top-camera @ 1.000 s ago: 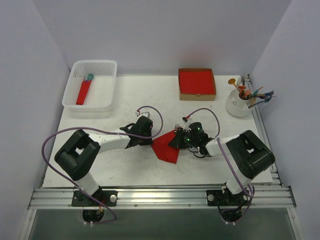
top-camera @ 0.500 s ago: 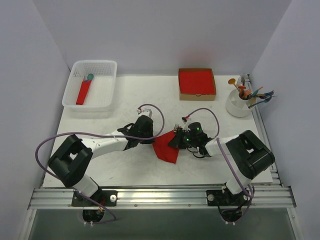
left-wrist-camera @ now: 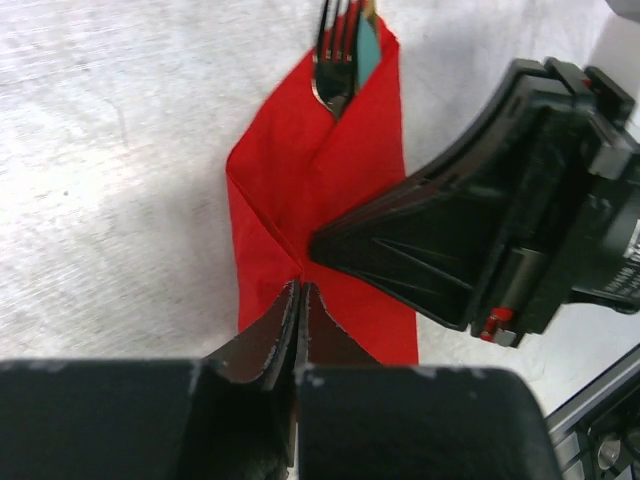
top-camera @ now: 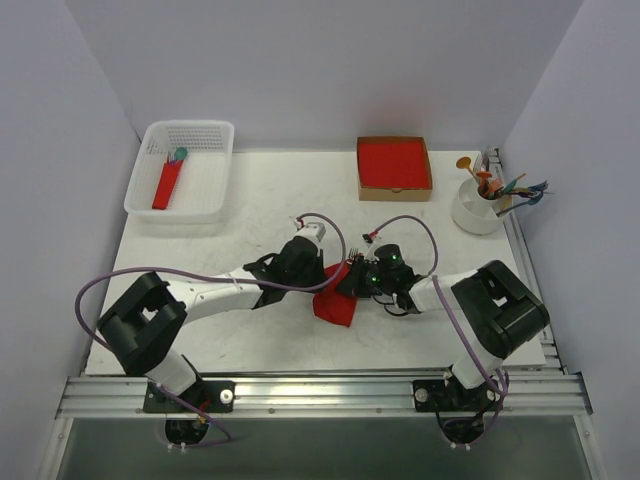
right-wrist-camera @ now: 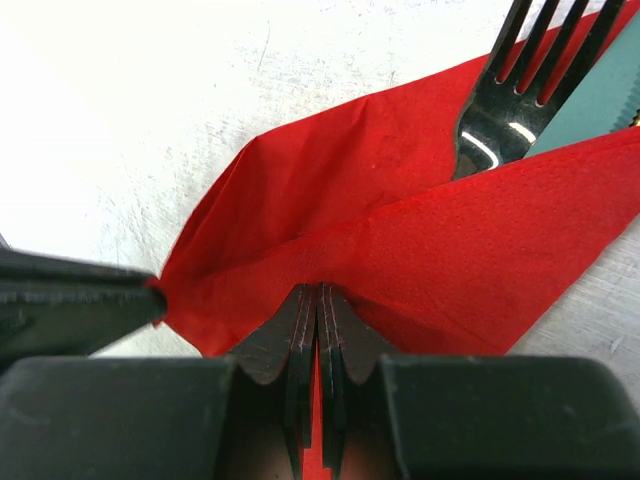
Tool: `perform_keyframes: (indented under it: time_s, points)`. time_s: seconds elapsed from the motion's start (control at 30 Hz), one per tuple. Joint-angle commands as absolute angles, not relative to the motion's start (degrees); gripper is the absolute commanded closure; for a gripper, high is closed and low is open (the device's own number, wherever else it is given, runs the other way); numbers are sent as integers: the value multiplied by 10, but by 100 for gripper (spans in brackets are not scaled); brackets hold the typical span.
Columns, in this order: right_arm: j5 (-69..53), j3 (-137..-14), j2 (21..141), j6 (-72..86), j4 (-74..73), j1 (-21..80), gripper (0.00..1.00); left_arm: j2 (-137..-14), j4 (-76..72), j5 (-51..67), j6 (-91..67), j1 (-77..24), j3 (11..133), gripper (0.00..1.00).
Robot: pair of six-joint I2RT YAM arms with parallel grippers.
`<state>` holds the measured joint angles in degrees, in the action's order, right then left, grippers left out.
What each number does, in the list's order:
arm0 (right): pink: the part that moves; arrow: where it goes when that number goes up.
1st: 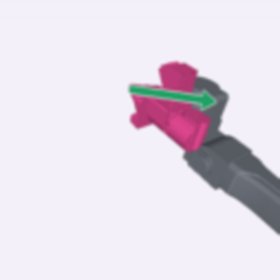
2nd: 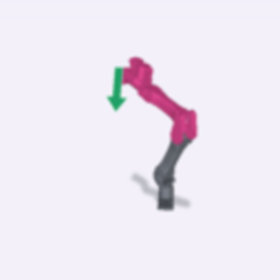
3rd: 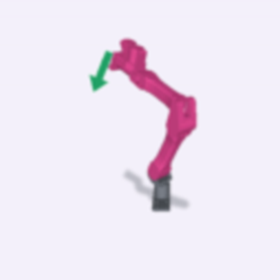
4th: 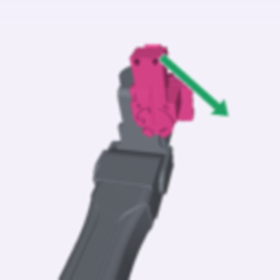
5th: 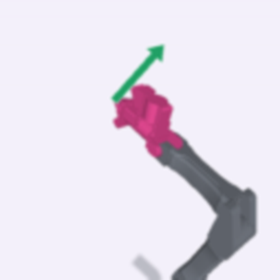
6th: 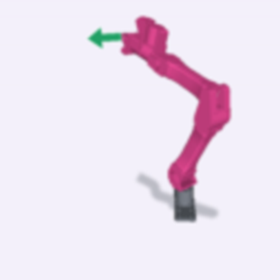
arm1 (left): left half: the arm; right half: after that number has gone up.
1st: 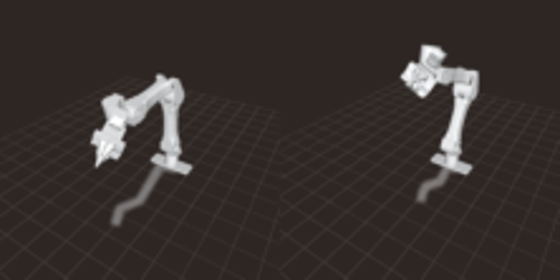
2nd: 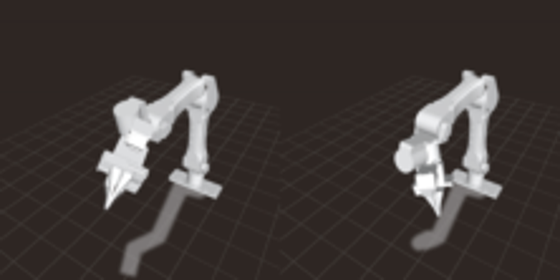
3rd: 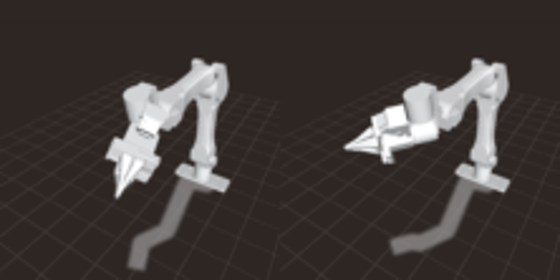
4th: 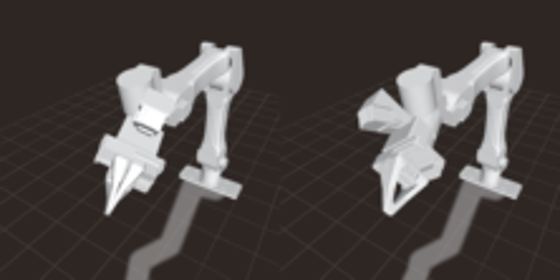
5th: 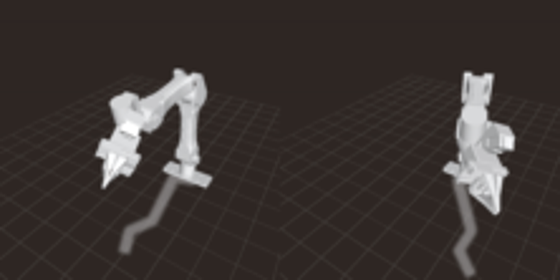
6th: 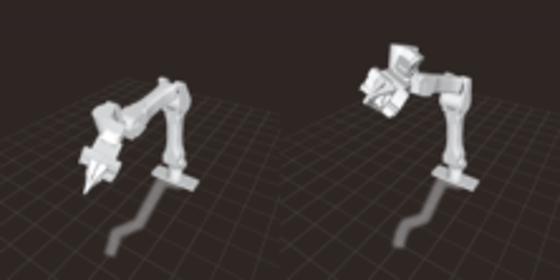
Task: Place the utensils on the paper napkin and roll it up
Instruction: Roll the napkin at the center of the board.
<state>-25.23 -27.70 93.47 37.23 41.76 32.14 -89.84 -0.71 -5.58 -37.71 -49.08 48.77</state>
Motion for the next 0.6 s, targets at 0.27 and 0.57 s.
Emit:
perform_keyframes:
  time_s: [0.27,0.57]
  points:
    - [-229,-289,930,374,388,329,100,-951,-40,-31,-352,-519,502,98]
    - [-234,-297,925,376,388,329,100,-998,-9,-60,-357,-536,522,98]
